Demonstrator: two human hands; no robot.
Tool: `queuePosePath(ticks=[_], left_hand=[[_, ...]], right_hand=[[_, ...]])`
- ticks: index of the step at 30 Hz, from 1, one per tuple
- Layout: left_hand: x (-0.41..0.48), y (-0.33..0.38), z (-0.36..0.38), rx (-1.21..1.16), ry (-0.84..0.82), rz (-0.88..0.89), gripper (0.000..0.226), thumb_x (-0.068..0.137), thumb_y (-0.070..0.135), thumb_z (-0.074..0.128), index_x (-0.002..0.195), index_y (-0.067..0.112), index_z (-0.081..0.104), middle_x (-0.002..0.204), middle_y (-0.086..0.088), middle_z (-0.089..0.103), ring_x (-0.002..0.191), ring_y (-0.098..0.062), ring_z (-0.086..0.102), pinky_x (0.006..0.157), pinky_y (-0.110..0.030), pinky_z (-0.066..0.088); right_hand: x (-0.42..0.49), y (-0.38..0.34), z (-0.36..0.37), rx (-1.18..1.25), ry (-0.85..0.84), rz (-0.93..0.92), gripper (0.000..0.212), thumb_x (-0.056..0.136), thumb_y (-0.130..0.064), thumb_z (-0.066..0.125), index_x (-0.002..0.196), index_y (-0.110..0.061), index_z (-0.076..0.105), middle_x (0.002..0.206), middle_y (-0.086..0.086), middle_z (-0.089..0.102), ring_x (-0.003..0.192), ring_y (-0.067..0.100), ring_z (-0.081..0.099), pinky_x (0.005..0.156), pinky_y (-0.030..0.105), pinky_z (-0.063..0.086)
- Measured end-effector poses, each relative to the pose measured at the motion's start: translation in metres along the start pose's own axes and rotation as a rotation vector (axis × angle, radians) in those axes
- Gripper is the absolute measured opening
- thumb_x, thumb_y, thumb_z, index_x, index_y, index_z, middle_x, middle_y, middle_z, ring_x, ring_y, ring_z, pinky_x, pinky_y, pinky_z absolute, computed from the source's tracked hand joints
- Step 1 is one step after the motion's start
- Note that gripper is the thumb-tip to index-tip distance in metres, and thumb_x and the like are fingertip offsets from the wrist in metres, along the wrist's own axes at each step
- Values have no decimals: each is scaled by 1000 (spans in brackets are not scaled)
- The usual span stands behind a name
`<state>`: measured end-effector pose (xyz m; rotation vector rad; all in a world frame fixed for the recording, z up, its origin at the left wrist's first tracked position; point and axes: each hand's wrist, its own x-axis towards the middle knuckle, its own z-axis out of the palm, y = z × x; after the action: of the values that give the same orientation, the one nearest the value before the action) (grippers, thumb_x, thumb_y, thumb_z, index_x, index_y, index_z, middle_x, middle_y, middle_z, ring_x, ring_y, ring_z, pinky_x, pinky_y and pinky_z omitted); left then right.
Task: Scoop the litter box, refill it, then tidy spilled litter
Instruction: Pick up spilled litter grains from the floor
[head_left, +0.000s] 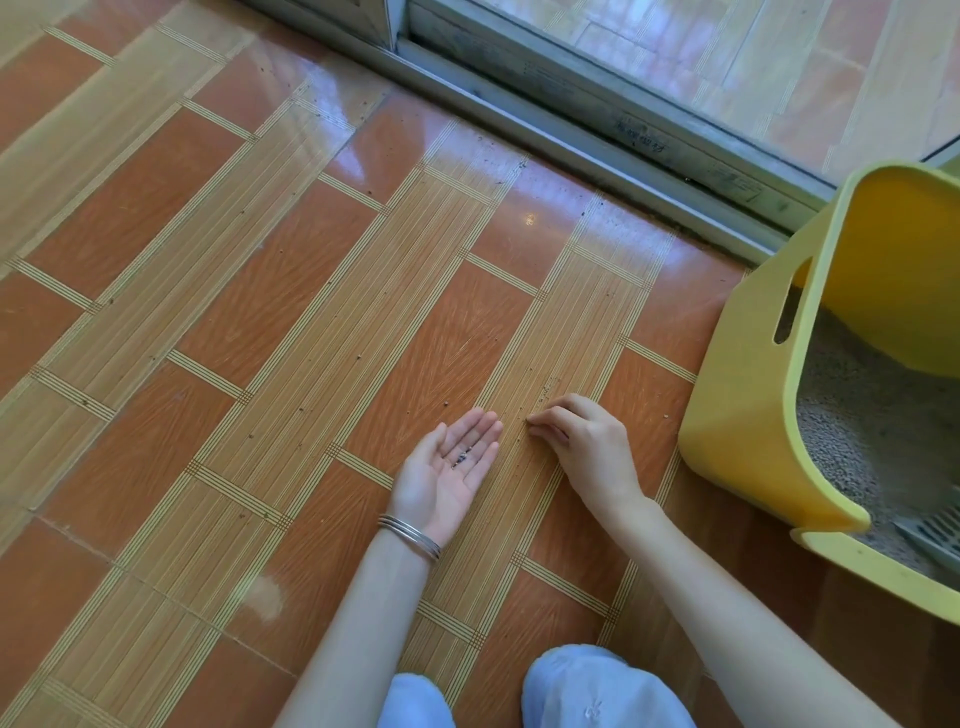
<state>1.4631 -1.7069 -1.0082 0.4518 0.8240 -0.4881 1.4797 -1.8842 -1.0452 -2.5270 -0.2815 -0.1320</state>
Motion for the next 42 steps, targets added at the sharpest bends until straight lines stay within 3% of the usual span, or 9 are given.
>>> queuePosePath(ticks=[5,8,11,14,17,20,27,34,42], left_hand=[[-1,-6,1,6,22,-11,37,100,19,33,113,-6,58,116,-22,63,113,-31,58,99,-39,43],[0,-10,6,8,35,-24,37,101,18,33,113,-6,57,116,-22,62,111,-30,58,98,-39,43],[1,-19,17,-6,26,-48,36,101,17,32,109,-6,58,107,-21,63,104,-27,59,93,-39,46],[4,-21,24,-31,18,-53,35,101,17,32,106,-6,59,102,-21,65,100,-28,61,93,-38,48],[5,-13,21,-13,25,-28,36,101,16,32,109,-7,58,108,-22,64,109,-31,58,97,-39,44],[2,-3,12,-45,19,-13,36,100,16,32,110,-7,58,109,-22,64,111,-31,57,97,-41,43],[-2,5,0,-102,-11,-19,37,100,17,32,112,-7,58,114,-22,63,113,-32,57,95,-41,45],[-4,3,-1,-106,-45,-29,37,99,17,33,110,-6,59,112,-21,65,112,-31,58,89,-43,50],[-3,3,-2,-77,-34,-30,38,99,18,33,113,-7,58,116,-22,63,114,-32,57,100,-41,42]], right_hand=[[1,-4,3,-197,8,-125,13,87,-10,58,76,-6,63,74,5,61,66,22,56,60,34,51],[3,-11,3,-107,-33,-114,18,90,-13,49,79,-3,61,76,7,59,68,23,55,65,34,49],[1,-25,-4,100,-125,-84,17,88,-20,55,85,-7,65,81,3,62,76,21,59,69,31,50],[7,-20,-21,210,-54,72,16,82,-21,68,96,-15,72,89,-1,66,83,13,62,76,27,51],[21,3,-25,61,61,144,23,80,-14,71,102,-8,71,92,6,63,89,19,58,80,27,48],[32,15,-16,-50,-8,138,23,82,-8,68,105,-3,67,97,11,60,95,26,56,83,35,49],[9,-1,-7,45,-97,-58,9,82,-9,68,90,-8,71,88,4,62,85,18,58,78,24,46],[-11,6,-20,108,-48,232,35,75,-18,75,107,-8,67,99,2,58,89,17,58,81,31,52],[-4,-12,4,57,25,111,17,72,-12,78,88,-8,73,84,4,64,77,19,62,69,31,54]])
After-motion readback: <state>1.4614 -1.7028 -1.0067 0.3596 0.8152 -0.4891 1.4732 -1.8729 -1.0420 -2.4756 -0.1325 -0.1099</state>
